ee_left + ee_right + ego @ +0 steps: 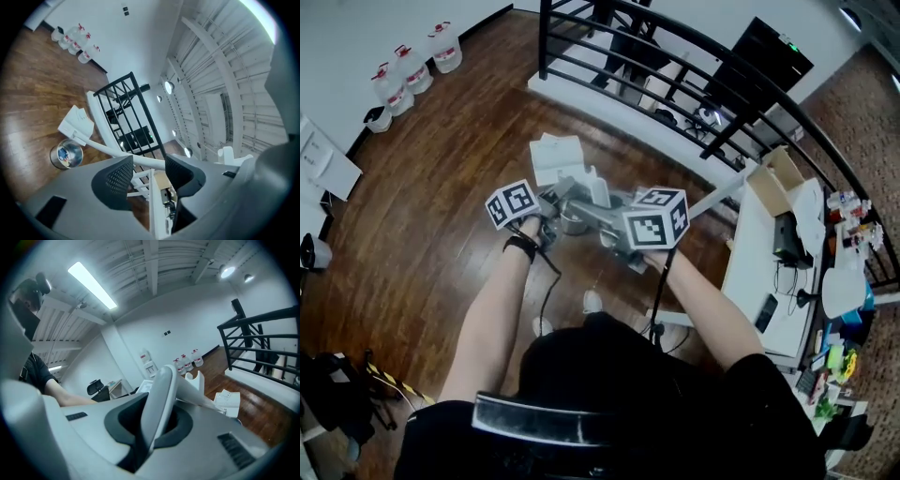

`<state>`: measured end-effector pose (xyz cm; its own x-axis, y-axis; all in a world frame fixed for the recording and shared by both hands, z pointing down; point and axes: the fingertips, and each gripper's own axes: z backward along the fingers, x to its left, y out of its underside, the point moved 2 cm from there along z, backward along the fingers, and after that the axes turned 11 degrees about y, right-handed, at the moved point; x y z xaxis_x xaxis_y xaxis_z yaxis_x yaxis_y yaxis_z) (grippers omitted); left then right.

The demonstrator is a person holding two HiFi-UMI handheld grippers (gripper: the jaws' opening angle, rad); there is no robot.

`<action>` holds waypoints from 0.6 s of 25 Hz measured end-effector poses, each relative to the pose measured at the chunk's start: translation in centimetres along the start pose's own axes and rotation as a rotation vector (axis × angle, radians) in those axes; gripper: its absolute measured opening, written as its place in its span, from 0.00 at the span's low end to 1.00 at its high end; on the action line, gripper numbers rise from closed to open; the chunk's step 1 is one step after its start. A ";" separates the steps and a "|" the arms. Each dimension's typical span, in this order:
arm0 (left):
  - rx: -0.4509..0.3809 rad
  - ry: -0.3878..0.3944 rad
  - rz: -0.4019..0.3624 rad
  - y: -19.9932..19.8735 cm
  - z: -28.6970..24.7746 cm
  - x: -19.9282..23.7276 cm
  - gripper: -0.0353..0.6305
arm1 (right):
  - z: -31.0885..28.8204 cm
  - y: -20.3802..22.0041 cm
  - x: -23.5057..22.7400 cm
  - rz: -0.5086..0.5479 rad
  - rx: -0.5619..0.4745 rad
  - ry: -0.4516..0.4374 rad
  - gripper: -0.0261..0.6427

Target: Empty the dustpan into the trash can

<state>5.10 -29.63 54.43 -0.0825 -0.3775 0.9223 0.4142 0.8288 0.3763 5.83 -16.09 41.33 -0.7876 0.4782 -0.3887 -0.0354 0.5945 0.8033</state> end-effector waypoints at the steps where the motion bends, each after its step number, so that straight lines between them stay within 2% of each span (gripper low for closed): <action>1: -0.002 0.022 0.038 0.3 -0.5 -0.1 0.40 | 0.6 -0.2 -0.1 -0.001 -0.008 0.010 0.08; 9: -0.081 0.121 0.402 2.9 -4.1 0.0 0.46 | 4.3 -1.1 0.1 0.022 -0.061 0.069 0.08; 15: -0.109 0.159 0.515 4.4 -6.9 -1.0 0.48 | 6.6 -0.9 0.4 0.031 -0.093 0.105 0.08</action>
<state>13.23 -28.48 54.54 0.2901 0.0014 0.9570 0.4567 0.8786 -0.1397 9.57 -12.13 37.48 -0.8491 0.4222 -0.3174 -0.0629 0.5157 0.8544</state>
